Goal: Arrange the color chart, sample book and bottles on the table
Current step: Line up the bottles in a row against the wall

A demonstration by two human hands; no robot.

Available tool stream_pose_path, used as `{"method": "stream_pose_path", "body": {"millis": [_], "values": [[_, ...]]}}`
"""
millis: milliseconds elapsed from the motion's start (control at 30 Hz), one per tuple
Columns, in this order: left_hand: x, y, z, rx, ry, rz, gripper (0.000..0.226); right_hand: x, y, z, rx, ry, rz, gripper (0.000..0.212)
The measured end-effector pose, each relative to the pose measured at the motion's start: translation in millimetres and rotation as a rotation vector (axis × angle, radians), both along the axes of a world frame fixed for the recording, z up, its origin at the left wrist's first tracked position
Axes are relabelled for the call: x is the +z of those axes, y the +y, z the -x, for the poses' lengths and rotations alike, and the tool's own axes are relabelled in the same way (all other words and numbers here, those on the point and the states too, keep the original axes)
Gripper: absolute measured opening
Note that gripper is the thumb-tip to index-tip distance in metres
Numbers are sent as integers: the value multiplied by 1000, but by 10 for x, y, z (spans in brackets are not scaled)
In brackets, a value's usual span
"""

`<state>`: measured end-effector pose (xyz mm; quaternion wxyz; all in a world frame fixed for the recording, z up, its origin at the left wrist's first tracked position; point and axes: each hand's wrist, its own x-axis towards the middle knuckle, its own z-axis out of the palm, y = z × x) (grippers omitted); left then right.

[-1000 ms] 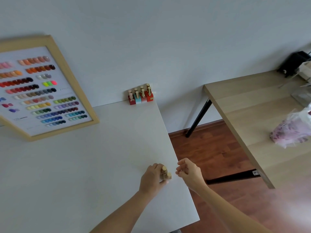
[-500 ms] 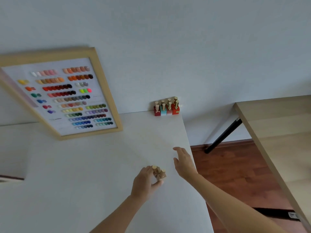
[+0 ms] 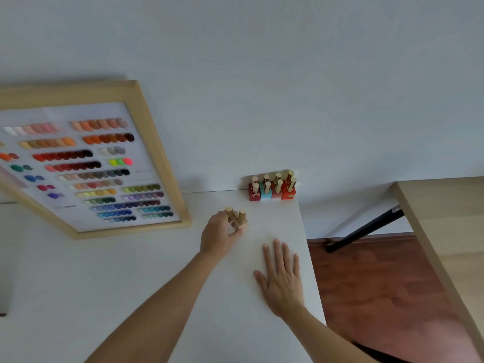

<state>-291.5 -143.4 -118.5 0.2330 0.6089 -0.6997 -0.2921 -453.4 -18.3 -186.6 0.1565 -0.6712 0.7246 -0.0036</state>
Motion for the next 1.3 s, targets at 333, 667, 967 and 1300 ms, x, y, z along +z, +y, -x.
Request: {"method": "stream_pose_path", "body": {"millis": [333, 667, 967, 1300], "values": [[-210, -748, 60, -68, -45, -28, 29, 1, -3, -21, -3, 38, 19, 70], [-276, -827, 285, 95, 193, 22, 38, 9, -12, -24, -9, 32, 19, 69], [-291, -812, 412, 204, 269, -18, 36, -34, -4, -18, -14, 24, 27, 69], [-271, -824, 449, 217, 189, -18, 32, -65, 3, -13, -13, 27, 30, 69]]}}
